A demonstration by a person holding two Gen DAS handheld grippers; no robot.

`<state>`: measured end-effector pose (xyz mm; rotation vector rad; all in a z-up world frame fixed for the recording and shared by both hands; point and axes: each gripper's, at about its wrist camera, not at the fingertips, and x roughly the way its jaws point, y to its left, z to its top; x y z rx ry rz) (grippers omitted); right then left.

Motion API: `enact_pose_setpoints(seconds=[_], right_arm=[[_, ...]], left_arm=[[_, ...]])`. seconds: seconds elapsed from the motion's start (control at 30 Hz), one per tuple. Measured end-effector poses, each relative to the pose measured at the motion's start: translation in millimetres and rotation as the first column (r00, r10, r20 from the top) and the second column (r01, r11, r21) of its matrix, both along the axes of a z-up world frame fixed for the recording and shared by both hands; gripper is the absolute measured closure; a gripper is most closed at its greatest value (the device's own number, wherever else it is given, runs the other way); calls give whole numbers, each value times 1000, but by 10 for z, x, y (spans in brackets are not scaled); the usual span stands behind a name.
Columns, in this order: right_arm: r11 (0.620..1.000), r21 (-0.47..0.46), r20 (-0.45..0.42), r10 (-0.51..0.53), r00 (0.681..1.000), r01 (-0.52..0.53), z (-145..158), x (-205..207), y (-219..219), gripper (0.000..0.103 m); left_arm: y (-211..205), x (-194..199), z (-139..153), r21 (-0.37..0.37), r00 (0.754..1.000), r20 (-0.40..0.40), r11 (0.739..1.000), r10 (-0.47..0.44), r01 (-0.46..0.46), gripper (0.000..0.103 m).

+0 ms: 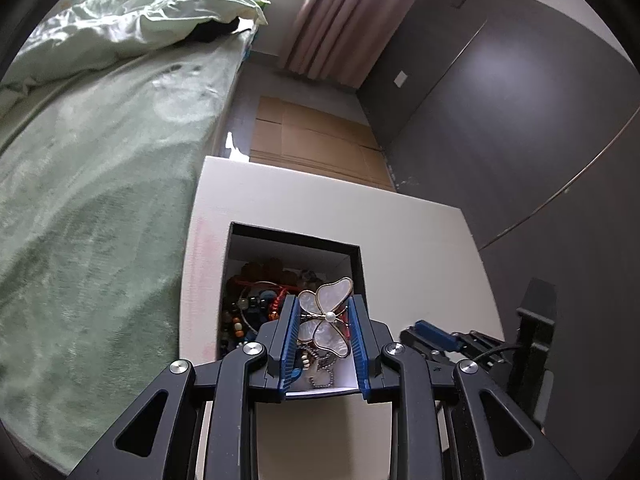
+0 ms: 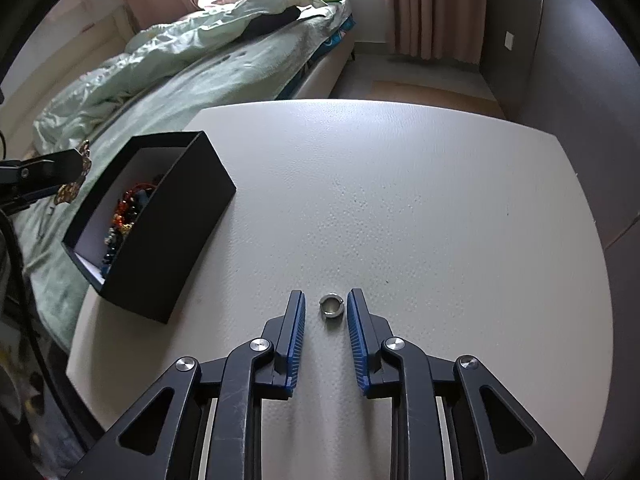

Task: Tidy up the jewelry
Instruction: 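Carry the butterfly brooch into the black box and open the left gripper, then grasp the small silver ring with the right gripper and drop it into the box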

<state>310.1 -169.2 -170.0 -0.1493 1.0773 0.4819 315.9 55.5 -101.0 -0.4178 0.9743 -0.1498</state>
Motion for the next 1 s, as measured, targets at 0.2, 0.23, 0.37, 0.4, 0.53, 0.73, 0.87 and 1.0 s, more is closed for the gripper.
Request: enact_pose_setpoints(seconds=[0.2, 0.23, 0.37, 0.4, 0.53, 0.73, 0.87, 1.0], right_arm=[[1000, -24, 12, 10, 1000, -10, 20, -19, 53, 89], [1000, -21, 16, 7, 1000, -7, 38, -12, 57, 89], [1000, 7, 36, 14, 999, -15, 220, -12, 80, 89], [1000, 12, 45, 18, 999, -19, 281, -13, 92, 89], [997, 58, 83, 37, 996, -42, 599, -26, 171, 89], [989, 106, 128, 94, 987, -108, 979, -58, 469, 89], [984, 107, 145, 128, 981, -144, 1114, -78, 697, 89], [980, 110, 155, 150, 977, -168, 1179, -97, 866, 89]], left_arm=[[4, 79, -28, -66, 998, -31, 997, -49, 47, 72], [20, 78, -27, -64, 998, -31, 997, -46, 44, 67], [108, 20, 18, -68, 1000, -8, 997, -29, 29, 57], [144, -5, 28, -69, 1000, -3, 997, -23, 22, 57], [255, -79, 28, -71, 1000, -4, 997, 5, -5, 57], [441, -214, 67, -67, 999, 11, 996, 53, -52, 57], [560, -316, 90, -70, 997, 27, 995, 77, -74, 57], [676, -396, 97, -74, 995, 29, 993, 91, -88, 53]])
